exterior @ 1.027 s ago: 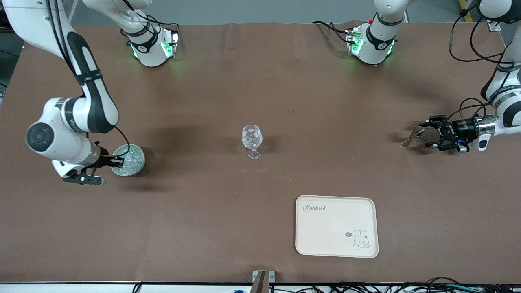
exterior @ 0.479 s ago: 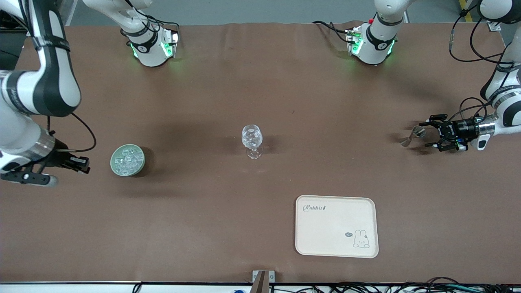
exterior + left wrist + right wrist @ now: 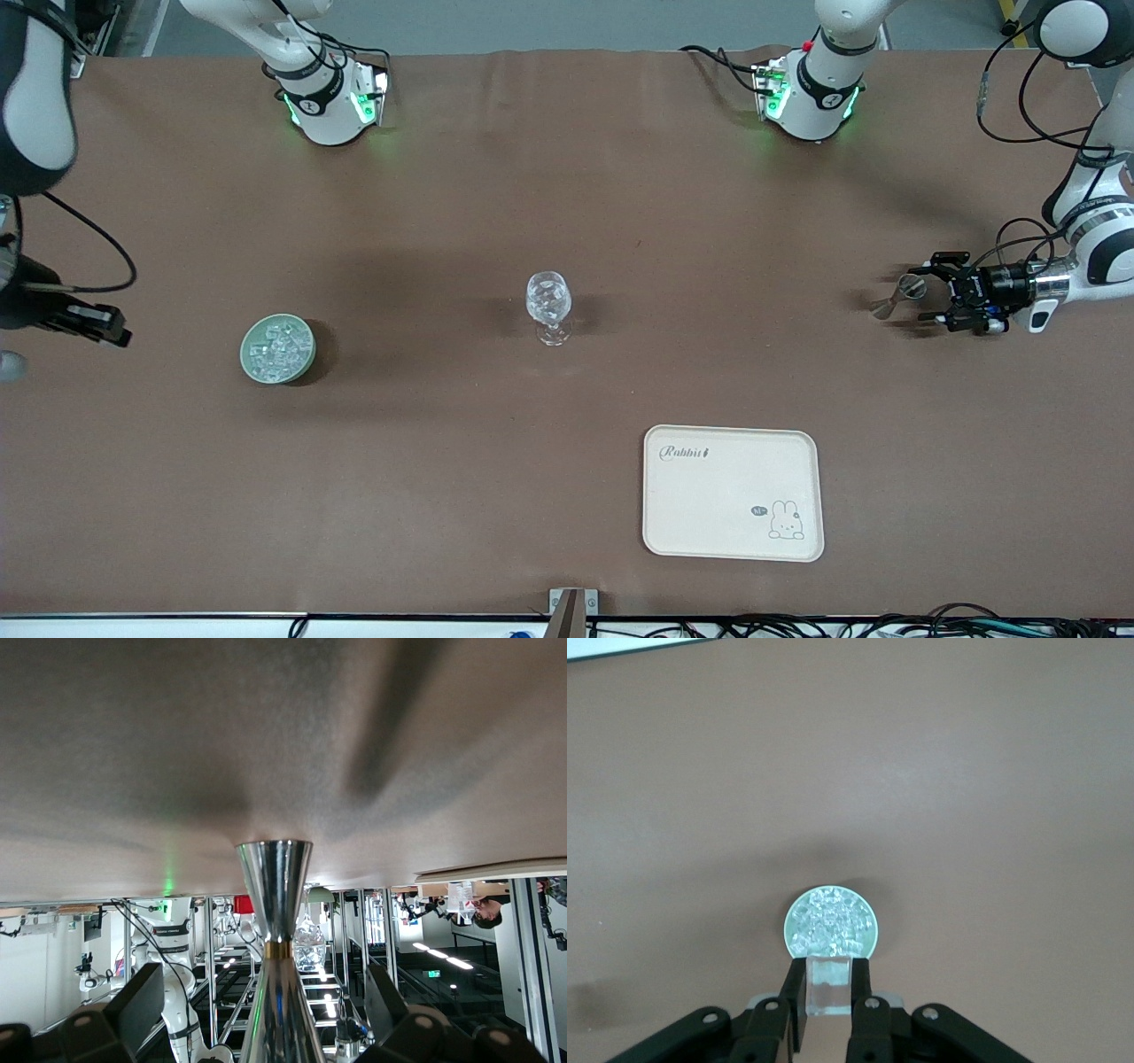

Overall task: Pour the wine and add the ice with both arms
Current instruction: 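Hold the ice cube aside while the left gripper lifts the jigger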

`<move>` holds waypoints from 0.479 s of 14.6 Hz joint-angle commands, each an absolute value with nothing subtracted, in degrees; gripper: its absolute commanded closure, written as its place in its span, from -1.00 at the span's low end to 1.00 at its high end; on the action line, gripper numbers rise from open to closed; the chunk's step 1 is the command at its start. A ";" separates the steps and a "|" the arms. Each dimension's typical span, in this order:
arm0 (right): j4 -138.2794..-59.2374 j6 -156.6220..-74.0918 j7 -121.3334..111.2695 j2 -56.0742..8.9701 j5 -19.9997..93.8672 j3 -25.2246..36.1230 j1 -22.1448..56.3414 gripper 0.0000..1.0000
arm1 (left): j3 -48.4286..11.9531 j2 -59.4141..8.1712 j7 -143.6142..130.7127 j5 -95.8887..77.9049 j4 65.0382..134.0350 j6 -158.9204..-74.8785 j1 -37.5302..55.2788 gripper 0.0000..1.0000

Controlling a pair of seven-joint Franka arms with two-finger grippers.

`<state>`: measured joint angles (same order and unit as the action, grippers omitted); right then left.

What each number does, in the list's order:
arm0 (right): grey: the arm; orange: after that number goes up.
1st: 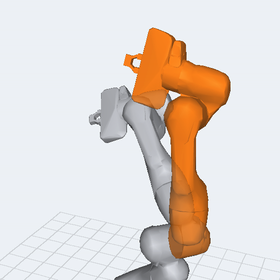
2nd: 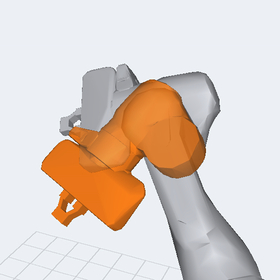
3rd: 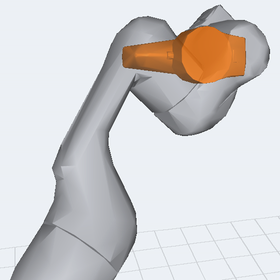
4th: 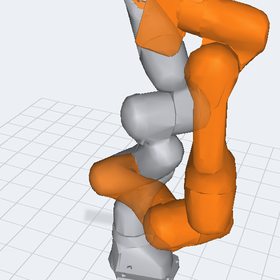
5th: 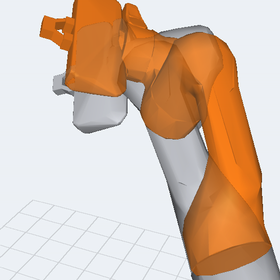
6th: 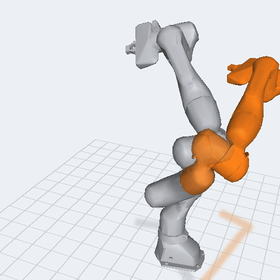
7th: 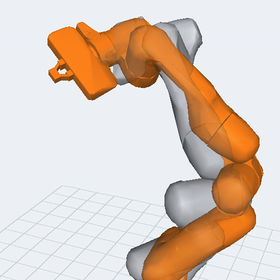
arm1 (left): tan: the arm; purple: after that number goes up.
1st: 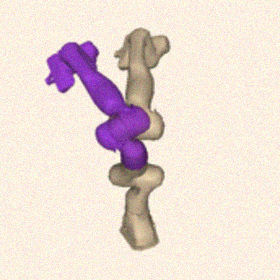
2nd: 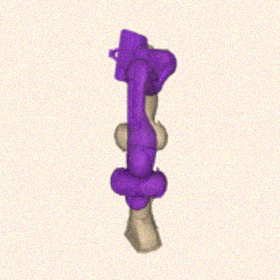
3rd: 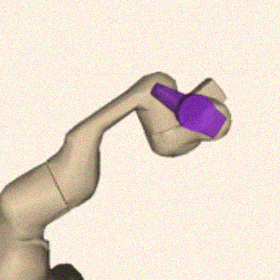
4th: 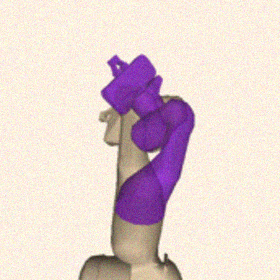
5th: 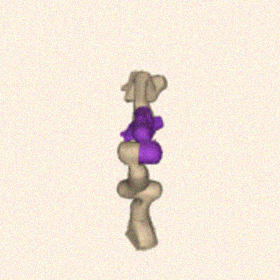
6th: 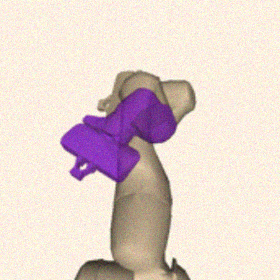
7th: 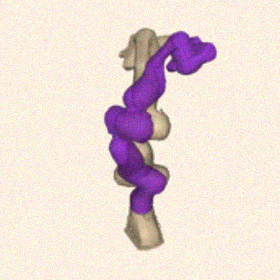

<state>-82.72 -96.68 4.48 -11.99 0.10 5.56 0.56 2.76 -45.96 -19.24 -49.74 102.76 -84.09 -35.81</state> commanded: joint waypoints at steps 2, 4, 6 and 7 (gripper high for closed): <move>-81.30 -90.46 4.13 -7.04 1.14 5.27 -1.93 0.98 | 2.72 -46.76 -20.74 -49.66 101.25 -82.79 -34.80 -1.00; -81.83 -87.38 4.13 -3.01 1.23 5.36 -1.85 0.98 | 2.64 -46.67 -20.74 -49.66 101.34 -82.79 -34.63 -1.00; -82.17 -85.70 4.22 -0.98 1.23 5.45 -1.41 0.98 | 2.64 -46.67 -20.74 -50.27 101.51 -82.79 -33.49 -1.00; -82.53 -85.52 4.22 -0.71 1.14 5.71 -1.15 0.99 | 2.64 -46.50 -20.83 -50.45 101.51 -82.79 -33.40 -1.00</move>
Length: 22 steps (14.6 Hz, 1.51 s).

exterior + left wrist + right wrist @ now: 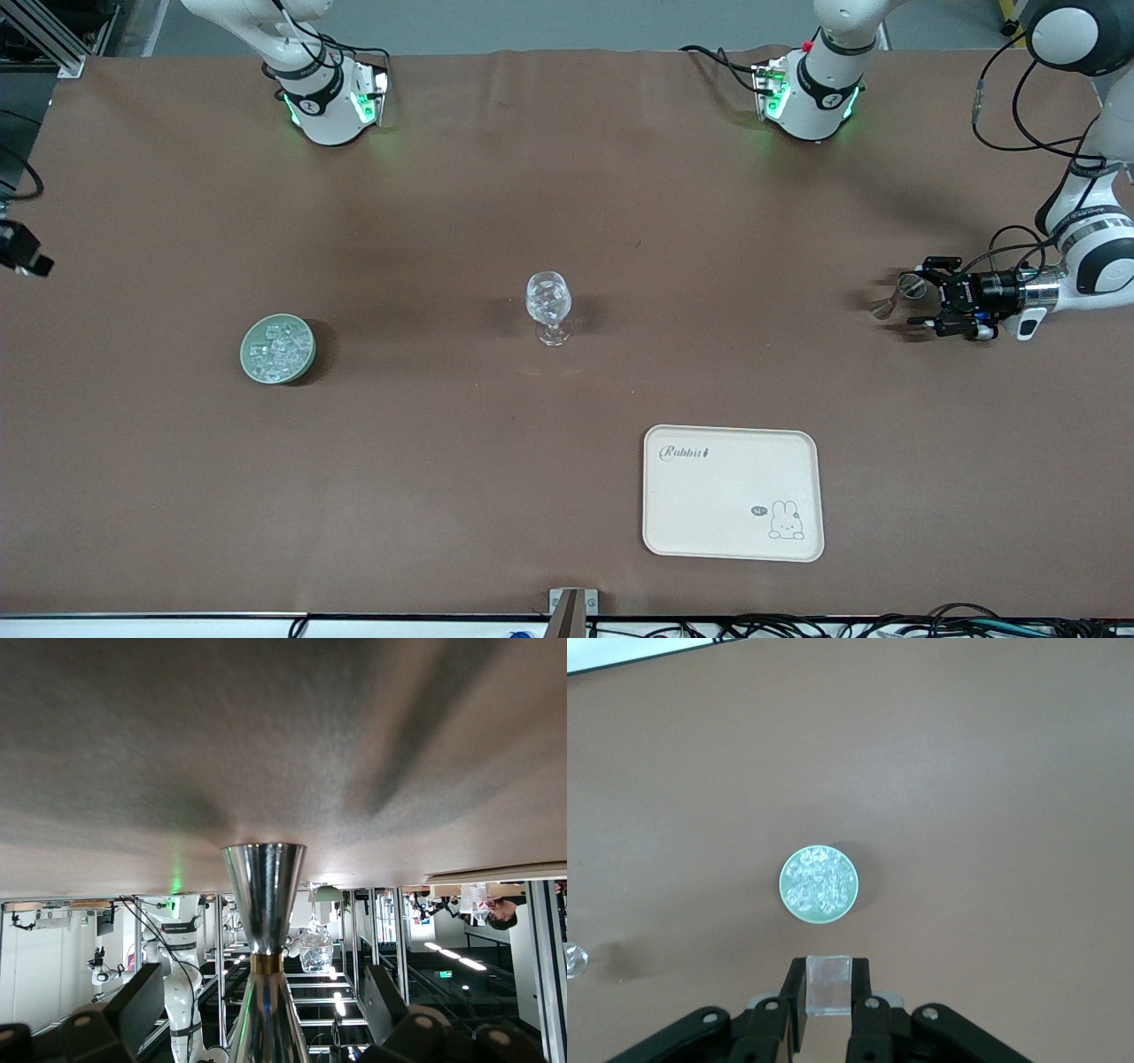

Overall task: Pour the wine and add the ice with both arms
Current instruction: 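Hold the ice cube aside while the left gripper lifts the jigger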

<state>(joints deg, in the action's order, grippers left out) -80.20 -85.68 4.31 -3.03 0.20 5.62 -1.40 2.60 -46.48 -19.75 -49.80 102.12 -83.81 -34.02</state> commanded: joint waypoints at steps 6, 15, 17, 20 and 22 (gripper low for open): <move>-82.71 -83.67 4.13 0.09 1.14 7.12 0.44 0.98 | 2.64 -46.32 -21.27 -51.59 101.78 -83.23 -31.99 -1.00; -83.06 -83.76 4.04 0.44 1.14 6.94 0.61 0.97 | 2.81 -46.41 -21.36 -51.50 101.87 -83.23 -31.99 -0.56; -83.06 -83.67 4.13 0.44 1.14 6.77 0.70 0.97 | 2.81 -46.49 -21.36 -51.50 101.87 -83.23 -32.08 -0.47; -83.06 -83.58 4.04 0.44 1.14 6.77 0.62 0.96 | 2.90 -46.58 -21.36 -51.50 102.04 -83.23 -32.08 -0.27; -83.06 -83.58 4.13 0.44 1.14 6.77 0.70 0.96 | 2.90 -46.58 -21.36 -51.50 101.95 -83.23 -32.08 -0.19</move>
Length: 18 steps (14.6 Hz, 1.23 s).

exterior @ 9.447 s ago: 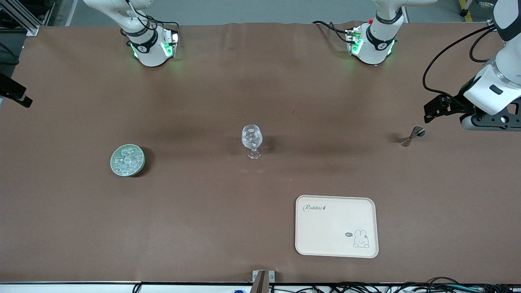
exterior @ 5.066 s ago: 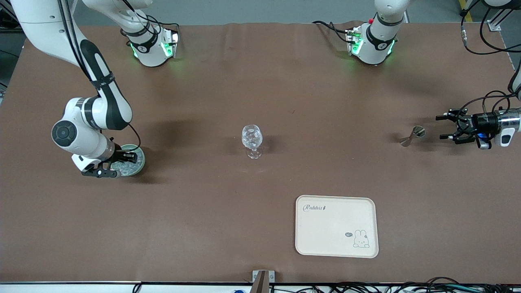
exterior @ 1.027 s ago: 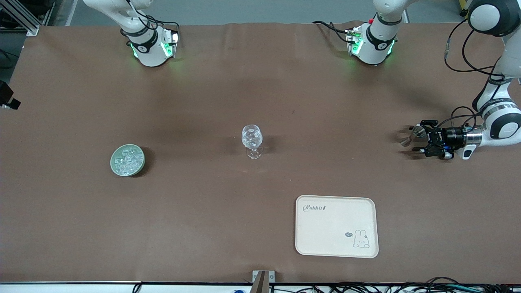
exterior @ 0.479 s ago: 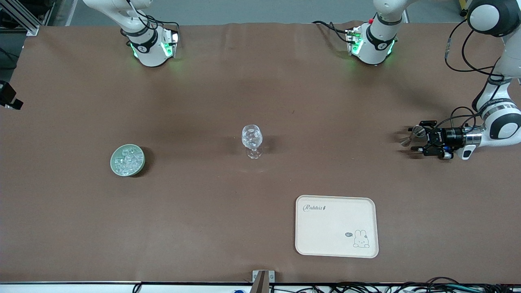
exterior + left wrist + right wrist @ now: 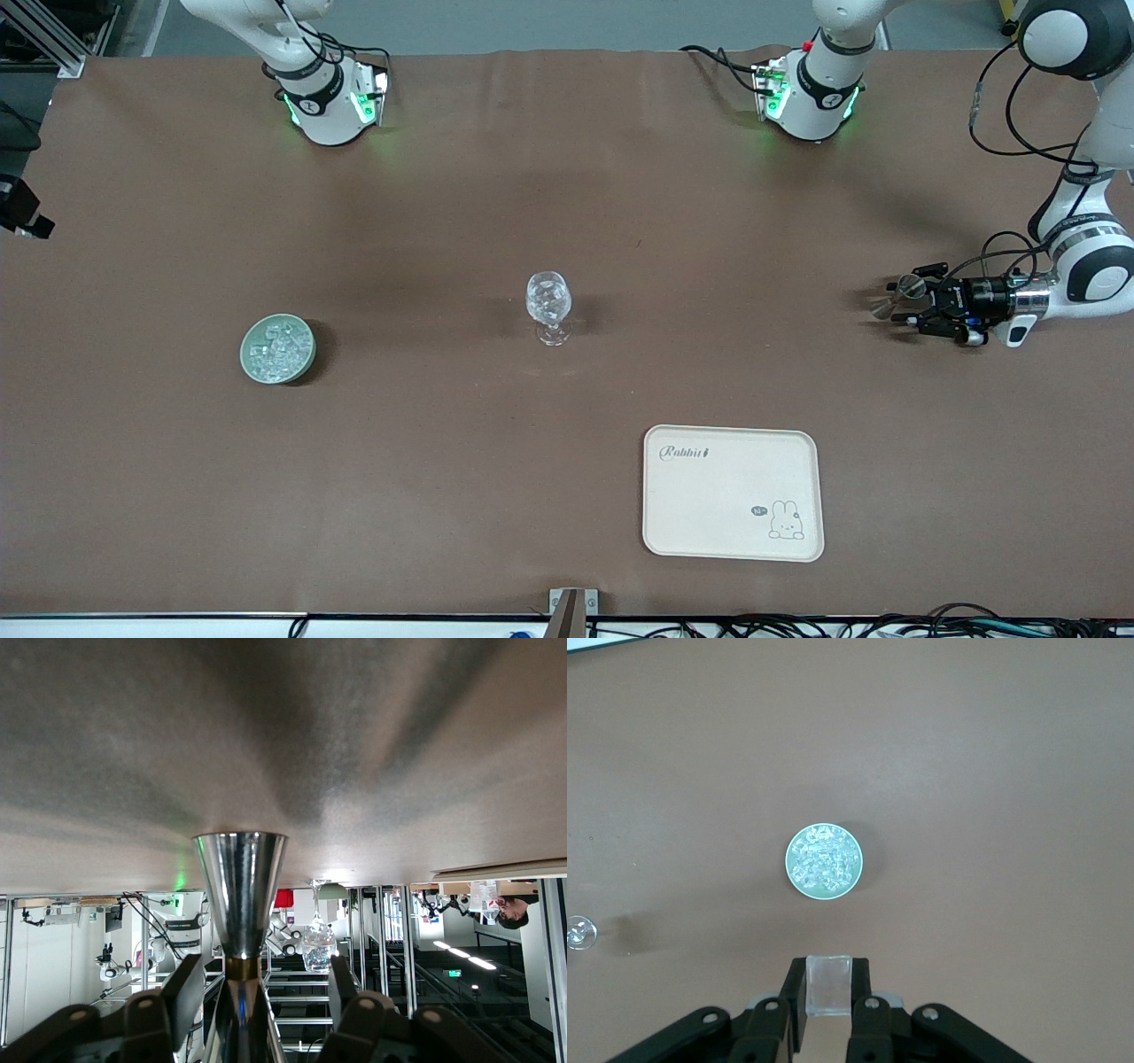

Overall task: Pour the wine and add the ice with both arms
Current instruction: 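Hold the ice cube aside while the left gripper lifts the jigger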

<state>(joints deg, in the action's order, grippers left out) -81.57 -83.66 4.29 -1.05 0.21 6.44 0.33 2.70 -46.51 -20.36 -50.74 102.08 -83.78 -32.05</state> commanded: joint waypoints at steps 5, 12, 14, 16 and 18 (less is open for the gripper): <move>-83.06 -83.23 4.13 0.44 1.14 6.77 0.70 0.96 | 3.08 -46.67 -21.45 -51.50 102.13 -83.32 -32.17 0.74; -82.97 -83.14 4.04 0.44 1.14 6.77 0.70 0.95 | 2.64 -46.06 -23.91 -51.68 101.87 -82.97 -32.17 0.86; -83.06 -83.14 4.04 0.44 1.14 6.77 0.70 0.95 | 1.59 -44.75 -23.64 -51.77 101.87 -81.83 -32.17 0.86; -83.06 -83.14 4.04 0.44 1.14 6.77 0.70 0.95 | 0.18 -43.51 -23.21 -52.12 102.04 -80.60 -32.26 0.86; -83.06 -83.06 4.04 0.35 1.14 6.77 0.70 0.95 | -0.52 -41.85 -22.94 -53.96 102.83 -79.81 -32.26 0.86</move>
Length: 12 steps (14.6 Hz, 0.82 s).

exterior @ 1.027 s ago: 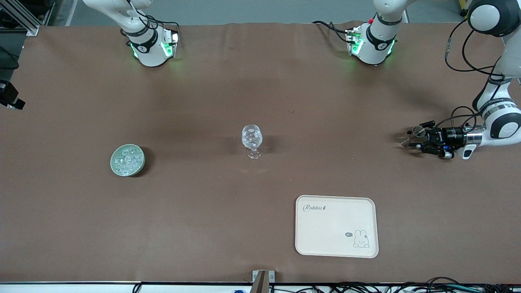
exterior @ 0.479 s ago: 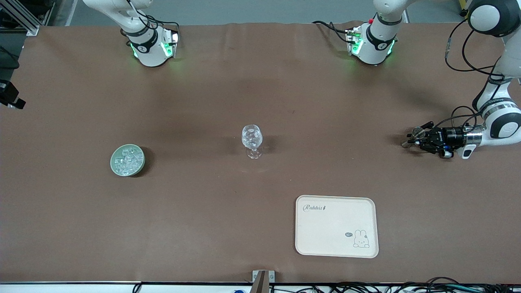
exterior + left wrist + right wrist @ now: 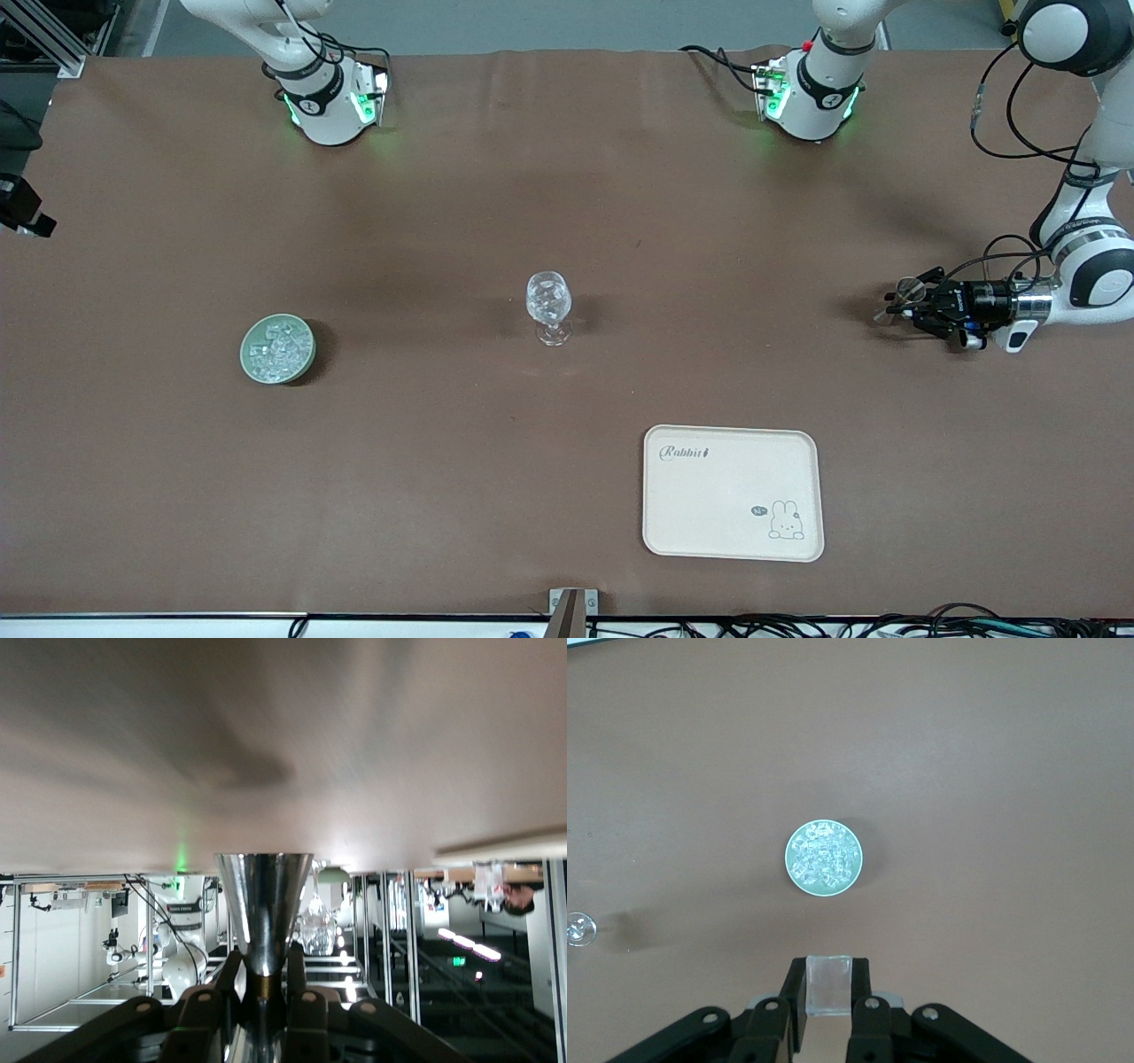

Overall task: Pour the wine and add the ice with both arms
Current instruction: 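Carry the jigger with the left gripper over the wine glass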

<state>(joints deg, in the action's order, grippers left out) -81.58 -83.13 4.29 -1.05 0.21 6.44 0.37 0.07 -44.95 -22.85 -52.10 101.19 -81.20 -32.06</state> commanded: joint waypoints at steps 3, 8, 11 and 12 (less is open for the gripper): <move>-83.06 -83.06 4.04 0.44 1.14 6.77 0.70 0.95 | -2.98 -38.16 -23.12 -54.14 104.32 -79.63 -32.17 0.86; -83.06 -83.06 4.04 0.35 1.14 6.77 0.70 0.95 | -8.34 -29.03 -26.36 -56.94 110.99 -81.90 -31.73 0.87; -83.06 -82.97 4.04 0.35 1.14 6.77 0.70 0.95 | -11.42 -26.55 -30.93 -57.22 111.36 -83.23 -31.82 0.88; -83.06 -82.97 4.04 0.35 1.14 6.77 0.70 0.95 | -11.51 -26.11 -31.55 -57.22 111.27 -82.97 -31.90 0.89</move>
